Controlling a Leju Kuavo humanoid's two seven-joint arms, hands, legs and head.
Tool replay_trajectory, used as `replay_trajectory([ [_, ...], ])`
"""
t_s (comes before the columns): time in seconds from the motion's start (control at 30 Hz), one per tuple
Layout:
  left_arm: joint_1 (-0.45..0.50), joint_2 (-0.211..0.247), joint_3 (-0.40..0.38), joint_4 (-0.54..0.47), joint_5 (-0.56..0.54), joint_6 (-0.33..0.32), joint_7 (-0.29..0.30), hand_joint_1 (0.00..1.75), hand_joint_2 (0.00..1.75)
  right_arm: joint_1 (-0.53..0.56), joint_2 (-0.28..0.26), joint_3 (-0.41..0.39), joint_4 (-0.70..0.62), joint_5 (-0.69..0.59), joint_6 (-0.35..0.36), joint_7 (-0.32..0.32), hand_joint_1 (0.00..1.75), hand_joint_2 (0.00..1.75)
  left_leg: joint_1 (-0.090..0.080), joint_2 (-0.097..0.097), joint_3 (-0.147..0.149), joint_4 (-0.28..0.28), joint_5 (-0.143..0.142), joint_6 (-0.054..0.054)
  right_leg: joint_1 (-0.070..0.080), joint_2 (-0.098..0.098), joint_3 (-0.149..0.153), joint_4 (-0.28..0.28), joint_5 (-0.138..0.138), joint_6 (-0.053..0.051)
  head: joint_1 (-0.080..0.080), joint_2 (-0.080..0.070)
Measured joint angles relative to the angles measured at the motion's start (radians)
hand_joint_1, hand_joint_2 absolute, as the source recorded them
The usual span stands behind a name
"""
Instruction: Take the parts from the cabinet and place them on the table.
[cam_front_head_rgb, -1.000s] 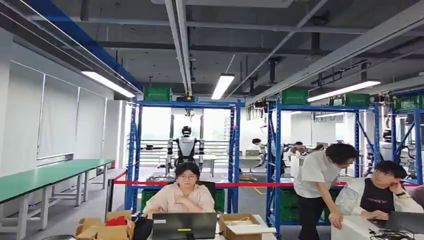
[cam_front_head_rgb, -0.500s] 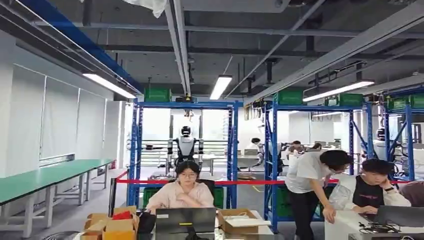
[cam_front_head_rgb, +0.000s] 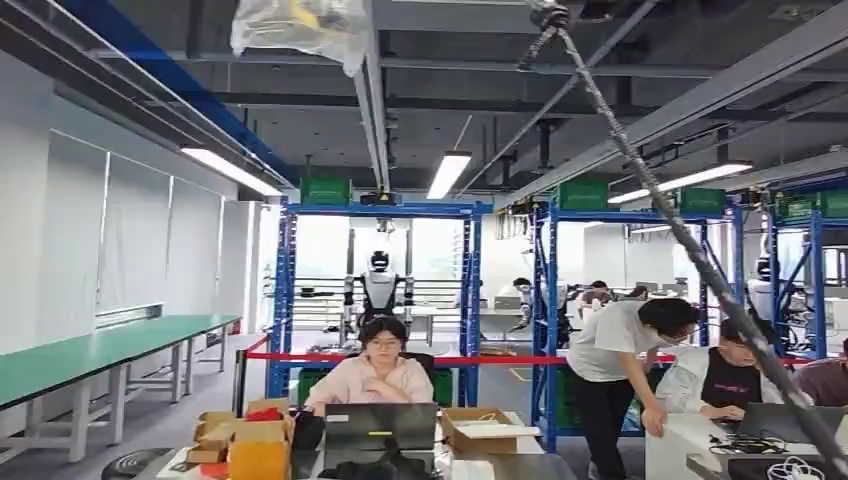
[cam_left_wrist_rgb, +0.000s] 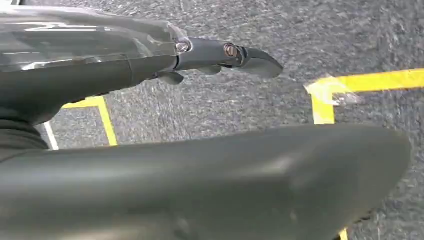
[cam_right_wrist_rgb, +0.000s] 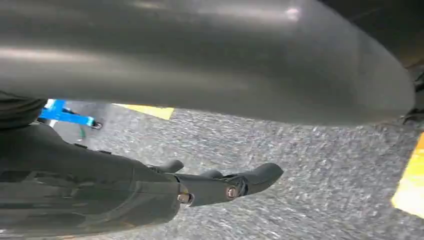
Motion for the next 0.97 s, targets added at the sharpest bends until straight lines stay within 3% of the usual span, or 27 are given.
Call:
replay_trajectory([
  [0.03, 0.004, 0.0, 0.0, 0.001, -0.001, 0.0, 0.0, 0.0, 0.0, 0.0, 0.0, 0.0, 0.003, 0.004, 0.0, -0.008, 0.0, 0.0, 0.007, 0.004, -0.01, -0.006, 0.014, 0.013, 0.0, 0.005, -0.007, 0.003, -0.002, 0.006, 0.0, -0.001],
  [0.07, 0.004, 0.0, 0.0, 0.001, -0.002, 0.0, 0.001, 0.0, 0.0, -0.001, 0.001, 0.0, 0.003, 0.006, 0.0, -0.014, 0.0, 0.0, 0.006, 0.009, -0.021, -0.005, 0.025, 0.02, -0.003, 0.011, -0.015, 0.021, -0.044, 0.014, 0.0, -0.001],
  [0.1, 0.003, 0.0, 0.0, 0.001, -0.001, 0.0, 0.0, 0.0, 0.0, 0.0, 0.003, 0.0, 0.003, 0.009, 0.0, -0.019, 0.0, 0.0, 0.005, 0.009, -0.033, -0.005, 0.036, 0.026, -0.007, 0.011, -0.024, 0.067, -0.108, 0.019, 0.0, -0.001],
  [0.17, 0.001, 0.001, 0.0, 0.001, -0.001, 0.0, 0.0, 0.0, 0.0, 0.001, 0.006, 0.0, 0.003, 0.013, 0.0, -0.02, 0.0, 0.0, 0.002, 0.009, -0.057, -0.003, 0.058, 0.033, -0.015, 0.012, -0.048, 0.204, -0.213, 0.026, 0.0, -0.001],
  [0.2, 0.001, 0.001, 0.0, 0.001, -0.001, 0.0, -0.001, 0.0, 0.0, 0.0, 0.008, 0.0, 0.004, 0.014, 0.0, -0.02, 0.0, 0.0, 0.001, 0.01, -0.07, -0.003, 0.068, 0.032, -0.017, 0.011, -0.051, 0.259, -0.226, 0.029, 0.0, -0.001],
  [0.23, 0.001, 0.001, 0.0, 0.001, -0.001, 0.0, -0.002, 0.0, 0.0, 0.0, 0.008, 0.0, 0.004, 0.015, 0.0, -0.019, 0.0, 0.0, 0.0, 0.011, -0.083, -0.002, 0.078, 0.031, -0.02, 0.011, -0.043, 0.286, -0.212, 0.031, 0.0, -0.001],
  [0.27, 0.0, 0.001, 0.0, 0.001, -0.001, 0.0, -0.003, 0.0, 0.0, -0.001, 0.008, 0.0, 0.004, 0.016, 0.0, -0.017, 0.0, 0.0, 0.0, 0.012, -0.101, 0.0, 0.086, 0.03, -0.021, 0.011, -0.019, 0.274, -0.177, 0.034, 0.0, -0.001],
  [0.3, -0.002, 0.001, 0.0, 0.001, -0.001, 0.0, -0.005, 0.0, 0.0, -0.002, 0.008, 0.0, 0.004, 0.018, 0.0, -0.013, 0.0, 0.0, 0.0, 0.012, -0.116, 0.002, 0.096, 0.027, -0.022, 0.012, 0.027, 0.22, -0.133, 0.033, 0.0, -0.001],
  [0.33, -0.002, 0.001, 0.0, 0.001, -0.001, 0.0, -0.006, 0.0, 0.0, -0.002, 0.008, 0.0, 0.004, 0.018, 0.0, -0.008, 0.0, 0.0, 0.0, 0.012, -0.127, 0.002, 0.105, 0.025, -0.021, 0.012, 0.08, 0.149, -0.105, 0.029, 0.0, -0.001],
  [0.4, -0.002, 0.0, 0.0, 0.001, 0.002, 0.002, -0.006, 0.0, 0.0, -0.004, 0.008, 0.0, 0.004, 0.02, 0.0, -0.001, 0.0, 0.0, -0.005, 0.011, -0.136, 0.005, 0.117, 0.017, -0.014, 0.012, 0.219, -0.029, -0.118, 0.014, 0.0, -0.001],
  [0.43, -0.003, 0.0, 0.0, 0.001, 0.006, 0.002, -0.007, 0.0, 0.0, -0.004, 0.008, 0.0, 0.005, 0.021, 0.0, 0.004, 0.0, 0.0, -0.005, 0.012, -0.14, 0.007, 0.124, 0.011, -0.014, 0.012, 0.246, -0.084, -0.134, 0.009, 0.0, -0.001],
  [0.5, -0.006, 0.0, 0.0, 0.001, 0.01, 0.006, -0.007, 0.0, 0.0, -0.005, 0.008, 0.0, 0.006, 0.026, -0.003, 0.01, 0.0, 0.0, -0.003, 0.012, -0.149, 0.007, 0.14, 0.001, -0.011, 0.012, 0.236, -0.09, -0.135, 0.007, 0.0, 0.0],
  [0.53, -0.008, 0.0, 0.0, 0.001, 0.011, 0.007, -0.007, 0.0, 0.0, -0.006, 0.008, 0.0, 0.006, 0.029, -0.005, 0.013, 0.0, 0.0, -0.005, 0.012, -0.156, 0.01, 0.142, -0.005, -0.017, 0.012, 0.235, -0.109, -0.131, 0.001, 0.0, -0.001],
  [0.57, -0.01, 0.0, 0.001, 0.001, 0.013, 0.008, -0.006, 0.0, 0.0, -0.007, 0.009, 0.0, 0.006, 0.03, -0.006, 0.016, 0.0, 0.0, -0.002, 0.007, -0.164, 0.026, 0.118, -0.008, -0.019, 0.008, 0.232, -0.109, -0.123, -0.009, 0.0, -0.001],
  [0.6, -0.01, 0.0, 0.001, 0.001, 0.014, 0.009, -0.005, 0.0, 0.0, -0.005, 0.008, 0.0, 0.006, 0.031, -0.01, 0.017, 0.0, 0.0, -0.001, 0.005, -0.181, 0.071, 0.074, -0.01, -0.019, 0.007, 0.225, -0.107, -0.119, -0.018, 0.0, -0.001],
  [0.67, -0.008, -0.001, 0.001, 0.002, 0.018, 0.009, -0.002, 0.0, 0.0, -0.001, 0.008, 0.0, 0.007, 0.031, -0.014, 0.027, 0.0, 0.0, 0.003, 0.004, -0.239, 0.231, -0.017, -0.016, -0.013, 0.003, 0.208, -0.097, -0.113, -0.026, 0.0, -0.001],
  [0.7, -0.007, -0.001, 0.001, 0.002, 0.019, 0.009, -0.001, 0.0, 0.0, -0.001, 0.008, 0.0, 0.007, 0.031, -0.014, 0.033, 0.0, 0.0, 0.004, 0.004, -0.263, 0.302, -0.04, -0.018, -0.011, 0.002, 0.198, -0.091, -0.111, -0.027, 0.001, -0.001],
  [0.73, -0.007, -0.001, 0.002, 0.002, 0.02, 0.009, -0.001, 0.0, 0.0, -0.001, 0.008, 0.0, 0.008, 0.031, -0.014, 0.039, 0.0, 0.0, 0.004, 0.004, -0.266, 0.327, -0.037, -0.019, -0.01, 0.003, 0.192, -0.084, -0.111, -0.027, 0.0, -0.001],
  [0.77, -0.008, -0.001, 0.002, 0.002, 0.021, 0.009, -0.001, 0.0, 0.0, -0.002, 0.008, 0.0, 0.008, 0.03, -0.013, 0.046, 0.0, 0.0, 0.004, 0.004, -0.246, 0.307, -0.016, -0.02, -0.009, 0.003, 0.186, -0.078, -0.111, -0.027, 0.0, -0.001],
  [0.8, -0.009, -0.001, 0.002, 0.002, 0.022, 0.009, -0.001, 0.0, 0.0, -0.002, 0.008, 0.0, 0.008, 0.029, -0.011, 0.048, 0.0, 0.0, 0.005, 0.004, -0.212, 0.25, 0.018, -0.019, -0.009, 0.003, 0.181, -0.07, -0.112, -0.026, 0.0, -0.001],
  [0.87, -0.012, -0.001, 0.002, 0.002, 0.023, 0.007, -0.008, 0.0, 0.0, -0.003, 0.008, -0.003, 0.008, 0.02, -0.005, 0.057, 0.0, 0.0, 0.007, 0.004, -0.119, 0.084, 0.087, -0.015, -0.009, 0.005, 0.175, -0.058, -0.118, -0.02, 0.0, -0.001],
  [0.9, -0.013, -0.001, 0.002, 0.003, 0.023, 0.007, -0.009, 0.0, 0.0, -0.004, 0.008, -0.006, 0.008, 0.018, -0.004, 0.059, 0.0, 0.0, 0.003, 0.003, -0.101, 0.058, 0.078, -0.011, -0.002, 0.005, 0.167, -0.049, -0.122, -0.014, 0.001, -0.001],
  [0.93, -0.014, -0.001, 0.002, 0.004, 0.024, 0.007, -0.012, 0.0, 0.0, -0.004, 0.008, -0.007, 0.008, 0.018, -0.003, 0.062, 0.0, 1.75, 0.003, 0.003, -0.107, 0.055, 0.08, -0.008, -0.002, 0.005, 0.164, -0.046, -0.121, -0.012, 0.001, -0.001],
  [0.97, -0.014, -0.001, 0.002, 0.005, 0.024, 0.006, -0.015, 0.0, 0.0, -0.004, 0.008, -0.008, 0.008, 0.018, -0.003, 0.067, 0.0, 1.75, 0.002, 0.003, -0.109, 0.05, 0.077, -0.004, -0.003, 0.005, 0.162, -0.043, -0.12, -0.009, 0.001, -0.001],
])
